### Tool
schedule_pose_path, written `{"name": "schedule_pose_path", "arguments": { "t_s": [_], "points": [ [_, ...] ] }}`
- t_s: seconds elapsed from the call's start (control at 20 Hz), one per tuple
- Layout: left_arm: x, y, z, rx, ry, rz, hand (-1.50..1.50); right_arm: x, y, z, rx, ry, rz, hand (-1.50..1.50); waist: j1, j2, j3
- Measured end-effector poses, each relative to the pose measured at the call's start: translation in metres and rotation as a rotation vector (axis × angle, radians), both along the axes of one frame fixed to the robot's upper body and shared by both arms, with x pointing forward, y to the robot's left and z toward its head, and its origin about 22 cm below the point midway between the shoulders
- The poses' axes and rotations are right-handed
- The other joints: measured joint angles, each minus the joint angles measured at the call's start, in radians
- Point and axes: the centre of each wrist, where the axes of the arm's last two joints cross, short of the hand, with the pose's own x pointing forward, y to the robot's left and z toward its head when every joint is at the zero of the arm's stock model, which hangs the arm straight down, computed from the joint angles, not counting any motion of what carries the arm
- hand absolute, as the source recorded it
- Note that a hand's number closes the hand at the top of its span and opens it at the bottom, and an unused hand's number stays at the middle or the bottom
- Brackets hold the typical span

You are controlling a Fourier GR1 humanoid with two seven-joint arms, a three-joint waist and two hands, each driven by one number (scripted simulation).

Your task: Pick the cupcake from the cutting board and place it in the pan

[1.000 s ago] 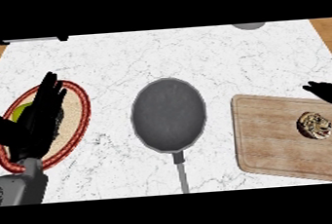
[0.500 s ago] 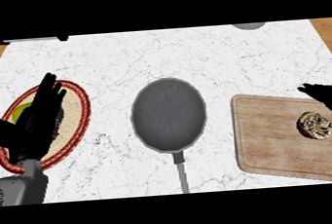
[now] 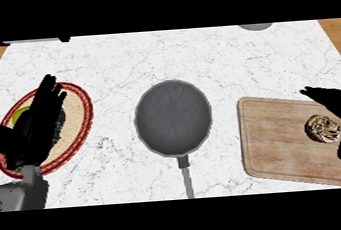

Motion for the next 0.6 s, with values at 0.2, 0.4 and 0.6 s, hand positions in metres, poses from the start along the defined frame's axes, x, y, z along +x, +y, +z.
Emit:
{"name": "schedule_pose_path", "arguments": {
  "t_s": [0.2,0.4,0.6],
  "points": [
    [0.006,-0.001,-0.003,0.006,0.004,0.000,0.00,0.007,0.004,-0.012,0.020,0.013,-0.001,-1.50,0.000,0.000,0.000],
    [0.003,-0.001,-0.002,0.001,0.005,-0.010,0.00,0.011,0.005,-0.028,0.030,0.032,0.024,1.50,0.002,0.000,0.000],
    [0.007,-0.005,-0.006,0.001,0.004,-0.010,0.00,0.017,0.008,-0.034,0.035,0.003,0.076,1.50,0.000,-0.003,-0.007]
  ]
}}
